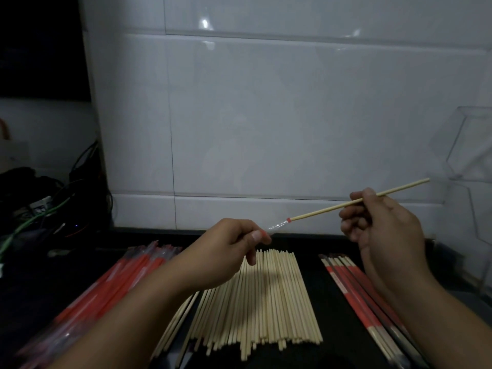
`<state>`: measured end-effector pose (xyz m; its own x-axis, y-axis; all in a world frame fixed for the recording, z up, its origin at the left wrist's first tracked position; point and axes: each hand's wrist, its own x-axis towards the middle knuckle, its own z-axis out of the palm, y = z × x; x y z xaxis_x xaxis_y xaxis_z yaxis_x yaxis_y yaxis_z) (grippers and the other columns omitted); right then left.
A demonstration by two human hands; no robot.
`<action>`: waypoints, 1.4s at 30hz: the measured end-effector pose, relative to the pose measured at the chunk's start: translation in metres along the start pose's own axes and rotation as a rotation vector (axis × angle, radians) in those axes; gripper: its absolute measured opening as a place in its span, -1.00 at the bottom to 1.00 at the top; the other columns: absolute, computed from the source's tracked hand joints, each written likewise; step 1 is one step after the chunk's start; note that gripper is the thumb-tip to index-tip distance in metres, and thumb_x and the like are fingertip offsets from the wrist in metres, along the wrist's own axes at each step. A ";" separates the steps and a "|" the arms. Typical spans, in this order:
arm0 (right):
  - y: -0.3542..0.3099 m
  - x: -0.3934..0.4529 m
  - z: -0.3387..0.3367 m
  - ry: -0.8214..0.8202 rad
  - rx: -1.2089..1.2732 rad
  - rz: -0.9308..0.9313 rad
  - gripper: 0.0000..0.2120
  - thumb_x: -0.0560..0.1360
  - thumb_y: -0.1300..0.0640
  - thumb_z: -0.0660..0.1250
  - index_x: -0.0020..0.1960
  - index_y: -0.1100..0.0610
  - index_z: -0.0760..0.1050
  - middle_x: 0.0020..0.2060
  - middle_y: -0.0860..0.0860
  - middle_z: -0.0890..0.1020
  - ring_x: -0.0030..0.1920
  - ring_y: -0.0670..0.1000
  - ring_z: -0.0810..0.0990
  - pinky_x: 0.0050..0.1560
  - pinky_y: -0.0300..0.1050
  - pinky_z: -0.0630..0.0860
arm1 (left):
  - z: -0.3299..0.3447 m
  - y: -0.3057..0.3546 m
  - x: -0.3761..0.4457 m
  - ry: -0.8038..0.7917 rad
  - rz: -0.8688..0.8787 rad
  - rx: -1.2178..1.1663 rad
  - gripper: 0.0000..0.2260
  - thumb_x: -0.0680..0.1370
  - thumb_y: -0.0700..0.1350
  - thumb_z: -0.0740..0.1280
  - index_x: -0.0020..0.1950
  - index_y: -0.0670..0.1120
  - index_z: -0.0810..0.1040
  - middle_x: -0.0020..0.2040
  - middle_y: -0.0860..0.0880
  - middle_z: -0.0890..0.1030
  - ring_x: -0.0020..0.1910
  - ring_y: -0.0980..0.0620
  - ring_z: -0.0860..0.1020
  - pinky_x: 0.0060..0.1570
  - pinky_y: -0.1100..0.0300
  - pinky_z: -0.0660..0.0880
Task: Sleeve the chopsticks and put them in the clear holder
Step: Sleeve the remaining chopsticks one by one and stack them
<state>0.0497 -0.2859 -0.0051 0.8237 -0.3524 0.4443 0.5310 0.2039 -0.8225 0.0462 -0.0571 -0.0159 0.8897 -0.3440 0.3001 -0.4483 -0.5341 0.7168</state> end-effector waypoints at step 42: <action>0.016 -0.029 0.007 -1.012 -1.522 0.196 -0.54 0.53 -0.04 0.24 0.41 -0.12 0.29 0.19 -0.12 0.45 0.22 -0.11 0.42 0.24 -0.19 0.37 | -0.009 0.018 0.003 0.511 -0.019 -0.766 -0.71 0.71 -0.11 0.11 0.09 -0.12 0.63 -0.36 -0.05 0.50 -0.44 0.08 0.32 -0.37 0.18 0.24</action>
<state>0.0353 -0.2661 -0.0286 0.9404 0.3090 -0.1417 0.2791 -0.9398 -0.1974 0.0415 -0.0610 0.0032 0.9078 0.1403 0.3951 -0.4160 0.1836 0.8906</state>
